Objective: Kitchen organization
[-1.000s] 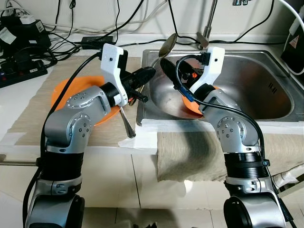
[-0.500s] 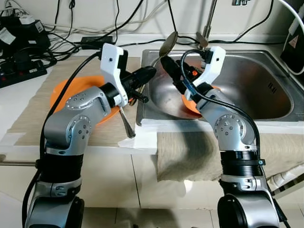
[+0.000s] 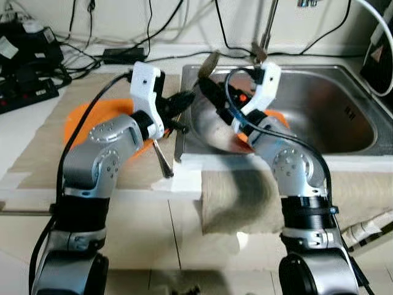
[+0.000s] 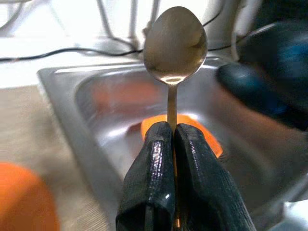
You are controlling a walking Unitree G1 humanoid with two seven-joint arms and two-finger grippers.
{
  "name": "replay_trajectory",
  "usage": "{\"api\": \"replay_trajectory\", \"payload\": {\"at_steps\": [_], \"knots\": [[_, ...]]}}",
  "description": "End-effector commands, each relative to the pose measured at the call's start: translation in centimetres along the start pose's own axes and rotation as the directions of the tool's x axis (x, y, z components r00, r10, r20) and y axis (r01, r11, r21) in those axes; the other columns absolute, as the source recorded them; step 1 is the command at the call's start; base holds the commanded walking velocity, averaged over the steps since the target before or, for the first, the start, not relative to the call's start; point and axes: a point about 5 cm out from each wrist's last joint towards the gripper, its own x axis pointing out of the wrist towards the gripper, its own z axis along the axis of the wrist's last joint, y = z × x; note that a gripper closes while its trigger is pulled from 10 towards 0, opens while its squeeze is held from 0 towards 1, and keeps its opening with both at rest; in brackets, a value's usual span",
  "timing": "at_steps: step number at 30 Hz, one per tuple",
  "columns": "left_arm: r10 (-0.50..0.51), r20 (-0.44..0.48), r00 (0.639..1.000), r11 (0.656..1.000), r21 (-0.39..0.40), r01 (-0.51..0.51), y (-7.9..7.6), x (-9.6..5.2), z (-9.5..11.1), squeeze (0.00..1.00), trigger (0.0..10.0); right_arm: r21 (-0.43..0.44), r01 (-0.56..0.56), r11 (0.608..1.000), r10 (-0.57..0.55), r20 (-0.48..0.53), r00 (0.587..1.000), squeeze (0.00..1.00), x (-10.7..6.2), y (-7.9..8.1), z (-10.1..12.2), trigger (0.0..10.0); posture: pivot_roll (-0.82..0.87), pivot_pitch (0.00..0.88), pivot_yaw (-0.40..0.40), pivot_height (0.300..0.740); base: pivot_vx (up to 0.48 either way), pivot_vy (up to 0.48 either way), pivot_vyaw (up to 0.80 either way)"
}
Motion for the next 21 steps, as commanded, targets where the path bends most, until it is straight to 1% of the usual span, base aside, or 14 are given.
{"api": "replay_trajectory", "payload": {"at_steps": [1,2,7,8,15,16,19,21], "knots": [[0.028,0.020,0.999,0.999,0.022,-0.028,0.4,0.1,0.9,0.00,0.0,-0.001,-0.012,1.000,0.012,-0.010,1.000,0.00,-0.2,0.2,-0.1,10.0,0.02,0.000,0.021,0.740,0.000,0.000,0.00],[0.029,0.022,0.999,0.999,0.024,-0.029,0.5,0.1,1.0,0.00,0.0,-0.002,-0.012,1.000,0.012,-0.013,1.000,0.00,-0.2,0.2,-0.2,10.0,0.02,0.000,0.023,0.740,0.000,0.000,0.00],[-0.016,0.035,0.999,0.999,0.032,0.015,-0.1,0.1,1.2,0.00,0.0,-0.005,-0.005,1.000,0.005,-0.014,1.000,0.00,-0.3,0.2,-0.2,10.0,0.02,0.000,0.023,0.740,0.000,0.000,0.00],[-0.049,0.057,0.997,0.998,0.029,0.047,-0.6,0.0,1.5,0.00,0.0,-0.012,0.002,1.000,-0.002,-0.012,1.000,0.00,-0.3,0.0,-0.2,10.0,0.02,0.000,0.025,0.740,0.000,0.000,0.00],[-0.129,0.124,0.984,0.992,0.022,0.127,-1.7,-0.5,2.5,0.00,0.0,-0.034,0.025,0.999,-0.025,-0.008,1.000,0.00,-0.2,-0.4,0.0,10.0,0.02,0.000,0.023,0.740,0.000,0.000,0.00],[-0.129,0.124,0.984,0.992,0.022,0.127,-1.7,-0.5,2.5,0.00,0.0,-0.034,0.025,0.999,-0.025,-0.008,1.000,0.00,-0.2,-0.4,0.0,10.0,0.02,0.000,0.023,0.740,0.000,0.000,0.00],[-0.177,0.154,0.972,0.984,0.023,0.176,-2.4,-0.7,3.1,0.00,0.0,-0.034,0.033,0.999,-0.033,-0.002,0.999,0.00,-0.1,-0.6,0.1,10.0,0.03,0.000,0.020,0.740,0.000,0.000,0.00],[-0.199,0.158,0.967,0.980,0.029,0.197,-2.8,-0.7,3.2,0.00,0.0,-0.036,0.040,0.999,-0.040,0.006,0.999,0.00,0.0,-0.6,0.2,10.0,0.03,0.000,0.020,0.740,0.000,0.000,0.00]]}}
